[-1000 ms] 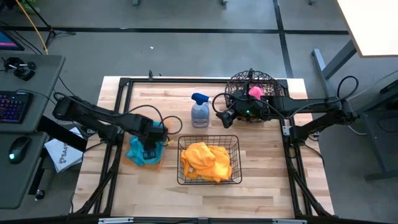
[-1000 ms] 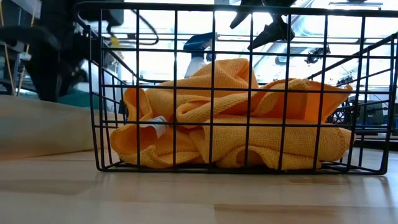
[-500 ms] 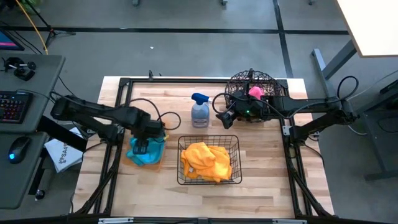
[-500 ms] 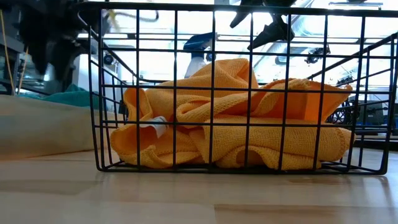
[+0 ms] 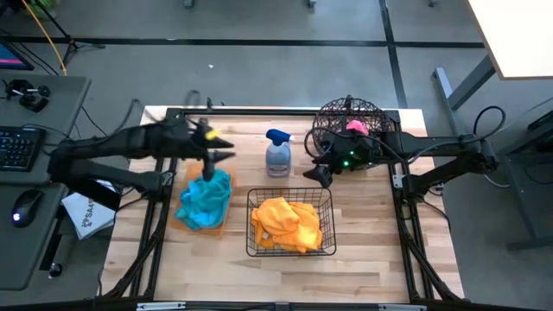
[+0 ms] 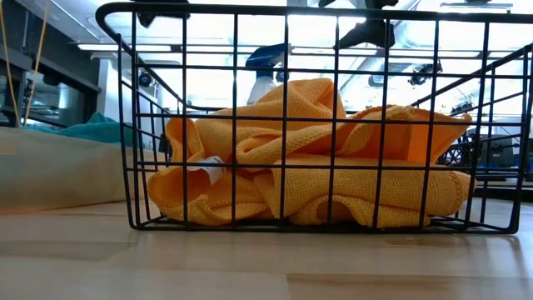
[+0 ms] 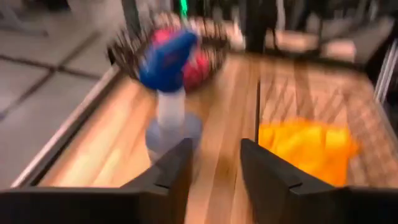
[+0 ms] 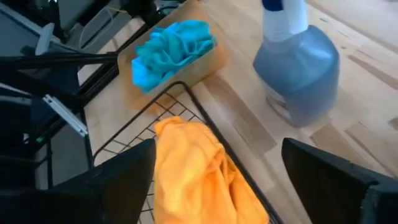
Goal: Sort microfiber towel by color & place in baskets
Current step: Return to home position
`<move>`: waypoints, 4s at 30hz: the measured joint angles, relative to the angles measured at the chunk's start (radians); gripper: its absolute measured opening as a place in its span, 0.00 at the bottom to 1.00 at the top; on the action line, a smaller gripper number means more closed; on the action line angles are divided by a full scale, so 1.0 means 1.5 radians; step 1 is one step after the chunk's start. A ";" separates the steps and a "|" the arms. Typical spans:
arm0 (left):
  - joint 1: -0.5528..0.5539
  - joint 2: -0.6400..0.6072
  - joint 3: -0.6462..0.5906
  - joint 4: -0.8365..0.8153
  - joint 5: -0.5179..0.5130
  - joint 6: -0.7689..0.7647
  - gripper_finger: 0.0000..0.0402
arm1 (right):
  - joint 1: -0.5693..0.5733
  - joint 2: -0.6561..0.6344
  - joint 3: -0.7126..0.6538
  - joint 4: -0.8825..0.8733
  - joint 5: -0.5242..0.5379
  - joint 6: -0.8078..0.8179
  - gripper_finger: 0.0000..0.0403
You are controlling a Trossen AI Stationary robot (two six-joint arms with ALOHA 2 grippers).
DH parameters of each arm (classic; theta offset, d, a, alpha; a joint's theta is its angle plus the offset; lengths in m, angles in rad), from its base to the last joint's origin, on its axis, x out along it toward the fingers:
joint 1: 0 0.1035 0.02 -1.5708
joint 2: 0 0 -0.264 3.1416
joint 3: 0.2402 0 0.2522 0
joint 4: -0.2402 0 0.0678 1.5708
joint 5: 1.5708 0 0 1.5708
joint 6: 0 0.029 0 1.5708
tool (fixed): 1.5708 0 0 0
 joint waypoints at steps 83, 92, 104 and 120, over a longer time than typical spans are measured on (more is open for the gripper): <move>-0.017 -0.439 -0.681 0.598 -0.020 -0.281 0.00 | 0.003 -0.714 -0.763 0.558 -0.068 -0.152 0.00; -0.017 -0.439 -0.681 0.598 -0.020 -0.281 0.00 | 0.003 -0.750 -0.771 0.538 -0.070 -0.167 0.00; -0.017 -0.438 -0.681 0.598 -0.020 -0.281 0.00 | 0.012 -0.782 -0.798 0.488 -0.065 -0.145 0.00; -0.018 -0.438 -0.681 0.598 -0.020 -0.281 0.00 | 0.013 -0.776 -0.797 0.419 -0.050 -0.136 0.00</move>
